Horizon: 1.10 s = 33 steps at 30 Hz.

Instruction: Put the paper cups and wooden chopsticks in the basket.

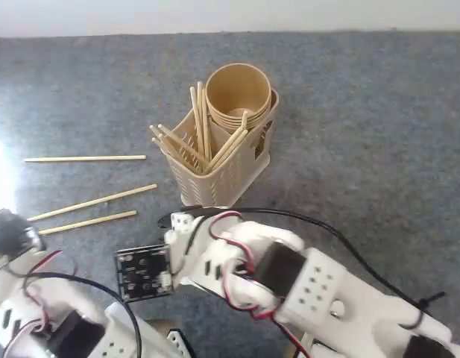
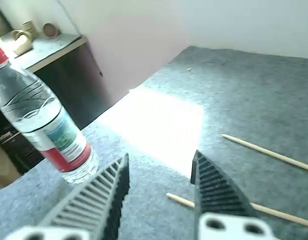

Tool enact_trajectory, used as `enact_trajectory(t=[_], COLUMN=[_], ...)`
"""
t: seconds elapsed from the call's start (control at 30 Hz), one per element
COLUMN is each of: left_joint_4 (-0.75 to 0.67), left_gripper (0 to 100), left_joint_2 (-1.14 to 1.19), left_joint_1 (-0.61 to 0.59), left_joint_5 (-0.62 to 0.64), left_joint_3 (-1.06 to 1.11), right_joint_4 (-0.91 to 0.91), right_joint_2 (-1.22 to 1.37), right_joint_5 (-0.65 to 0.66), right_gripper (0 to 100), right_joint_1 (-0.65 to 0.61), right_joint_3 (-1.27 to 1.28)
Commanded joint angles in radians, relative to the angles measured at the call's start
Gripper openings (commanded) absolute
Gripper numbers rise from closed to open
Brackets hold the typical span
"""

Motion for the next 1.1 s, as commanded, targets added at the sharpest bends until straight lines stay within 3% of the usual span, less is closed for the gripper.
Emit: enact_trajectory(t=[0.0,0.33,0.53,0.67,1.07], left_joint_4=[-0.129,-0.391,-0.671,-0.608,-0.523], left_gripper=[20,20,20,20,20], left_joint_2=[0.0,0.0,0.008,0.028,0.025], left_joint_1=[-0.118,-0.279,-0.514,-0.605,-0.6], left_joint_5=[-0.012,-0.049,-0.043,-0.041,-0.029], left_joint_3=[0.048,0.292,0.536,0.533,0.533], right_joint_4=[-0.056,-0.394,-0.584,-0.57,-0.337], right_joint_2=[0.119,0.32,0.524,0.733,1.25], right_joint_5=[0.089,0.124,0.121,0.12,0.12], right_gripper=[8.4,8.3,8.3,8.3,8.3], right_joint_1=[-0.008,0.061,0.105,0.125,0.127], right_joint_3=[-0.011,-0.014,-0.068,-0.252,-0.827])
